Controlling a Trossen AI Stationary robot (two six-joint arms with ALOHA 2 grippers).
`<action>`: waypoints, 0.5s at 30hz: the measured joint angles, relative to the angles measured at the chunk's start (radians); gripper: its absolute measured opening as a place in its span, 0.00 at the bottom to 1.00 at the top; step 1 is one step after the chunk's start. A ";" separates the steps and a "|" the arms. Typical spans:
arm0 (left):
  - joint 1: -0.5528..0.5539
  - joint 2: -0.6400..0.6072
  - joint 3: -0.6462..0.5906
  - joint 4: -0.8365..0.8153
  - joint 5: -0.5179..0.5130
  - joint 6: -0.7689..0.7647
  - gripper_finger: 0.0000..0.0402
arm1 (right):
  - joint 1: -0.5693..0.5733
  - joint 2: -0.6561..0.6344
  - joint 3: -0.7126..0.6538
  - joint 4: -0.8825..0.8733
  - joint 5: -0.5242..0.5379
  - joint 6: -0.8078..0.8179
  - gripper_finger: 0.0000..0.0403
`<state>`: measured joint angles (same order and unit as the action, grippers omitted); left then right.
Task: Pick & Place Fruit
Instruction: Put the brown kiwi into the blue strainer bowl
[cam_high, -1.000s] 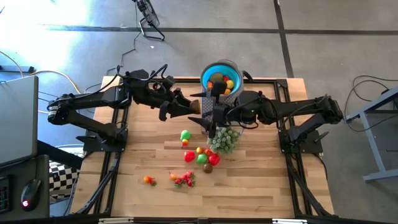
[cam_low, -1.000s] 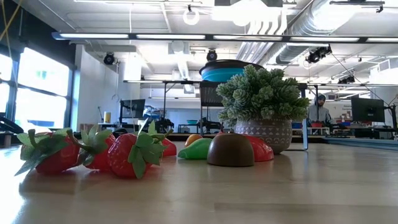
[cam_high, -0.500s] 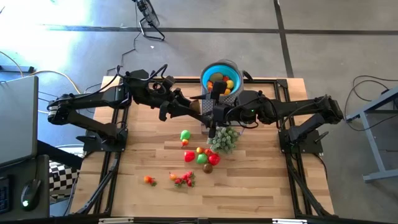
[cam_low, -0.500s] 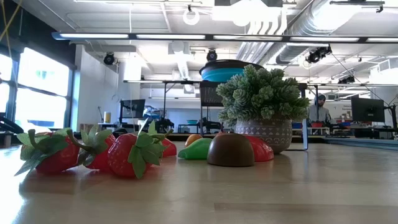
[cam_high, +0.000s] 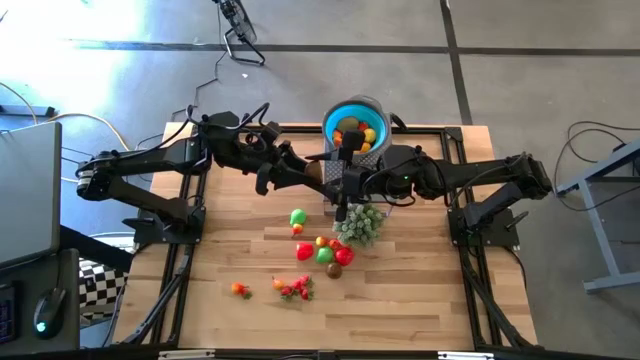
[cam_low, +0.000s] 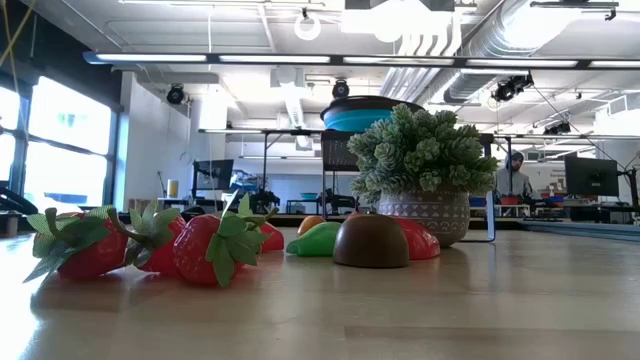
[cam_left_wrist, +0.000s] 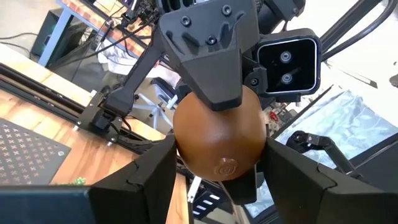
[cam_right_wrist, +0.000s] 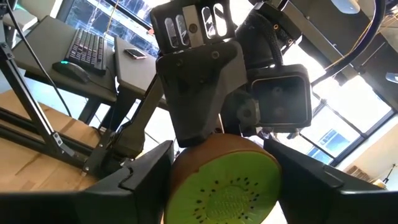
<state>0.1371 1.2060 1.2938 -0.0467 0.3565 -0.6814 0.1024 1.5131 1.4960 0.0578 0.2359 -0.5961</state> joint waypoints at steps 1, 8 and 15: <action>0.000 0.000 0.000 0.000 0.000 0.006 0.52 | 0.000 0.000 0.000 0.000 0.000 -0.001 0.58; 0.000 0.002 0.000 -0.001 -0.024 0.019 0.53 | 0.000 0.000 0.000 -0.003 0.001 -0.002 0.58; 0.001 0.011 0.000 -0.001 -0.039 0.073 0.68 | 0.000 0.000 0.000 -0.003 0.022 0.004 0.58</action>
<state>0.1383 1.2175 1.2938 -0.0474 0.3175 -0.6080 0.1028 1.5131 1.4963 0.0551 0.2582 -0.5922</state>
